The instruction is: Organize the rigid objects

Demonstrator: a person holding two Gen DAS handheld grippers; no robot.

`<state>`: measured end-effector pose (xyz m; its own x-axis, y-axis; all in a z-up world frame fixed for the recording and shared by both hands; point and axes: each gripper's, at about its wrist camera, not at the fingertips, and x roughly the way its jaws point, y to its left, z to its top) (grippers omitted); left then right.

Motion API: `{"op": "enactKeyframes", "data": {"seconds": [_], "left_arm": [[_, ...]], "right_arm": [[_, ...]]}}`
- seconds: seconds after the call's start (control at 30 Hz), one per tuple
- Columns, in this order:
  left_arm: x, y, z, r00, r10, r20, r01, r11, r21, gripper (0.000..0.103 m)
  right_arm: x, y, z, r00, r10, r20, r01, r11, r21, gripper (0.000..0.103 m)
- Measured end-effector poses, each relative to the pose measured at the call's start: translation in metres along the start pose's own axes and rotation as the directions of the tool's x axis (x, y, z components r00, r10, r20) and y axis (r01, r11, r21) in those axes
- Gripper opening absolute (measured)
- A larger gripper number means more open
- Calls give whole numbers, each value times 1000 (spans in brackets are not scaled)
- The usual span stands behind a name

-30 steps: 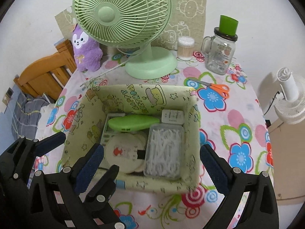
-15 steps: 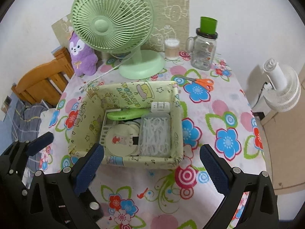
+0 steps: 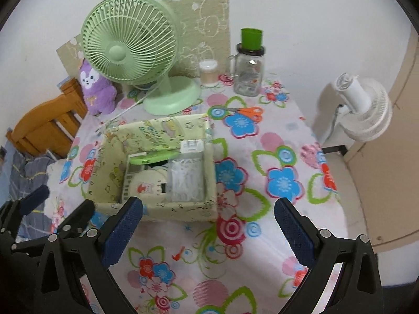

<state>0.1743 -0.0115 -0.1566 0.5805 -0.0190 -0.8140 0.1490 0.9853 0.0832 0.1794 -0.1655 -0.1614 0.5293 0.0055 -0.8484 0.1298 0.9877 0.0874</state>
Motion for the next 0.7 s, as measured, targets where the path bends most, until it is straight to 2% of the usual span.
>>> {"op": "enactKeyframes", "data": {"seconds": [0.1,0.3,0.5,0.63,0.7], "left_arm": [[-9,-1,-3,1000,-4,25,4,1000,2,90],[-26,1,-5,999,-38,39,39,999,-1,91],[-40,4,-5,999,-32,15,32,999,-18,91],[-57,7,-3,999,-16,44,17,999,-30,91],[-67,6,-2,998,6,61,-3,999,-37,97]], "right_arm": [[-11,-2,-2,999,-37,23,37,999,-11,102],[-31,-7,-6,998,-19,52,19,1000,-2,101],[-47,-7,-9,997,-11,73,11,1000,-11,102],[-60,-6,-11,996,-27,90,30,999,-26,102],[-67,-3,-12,992,-56,110,61,997,-40,102]]}}
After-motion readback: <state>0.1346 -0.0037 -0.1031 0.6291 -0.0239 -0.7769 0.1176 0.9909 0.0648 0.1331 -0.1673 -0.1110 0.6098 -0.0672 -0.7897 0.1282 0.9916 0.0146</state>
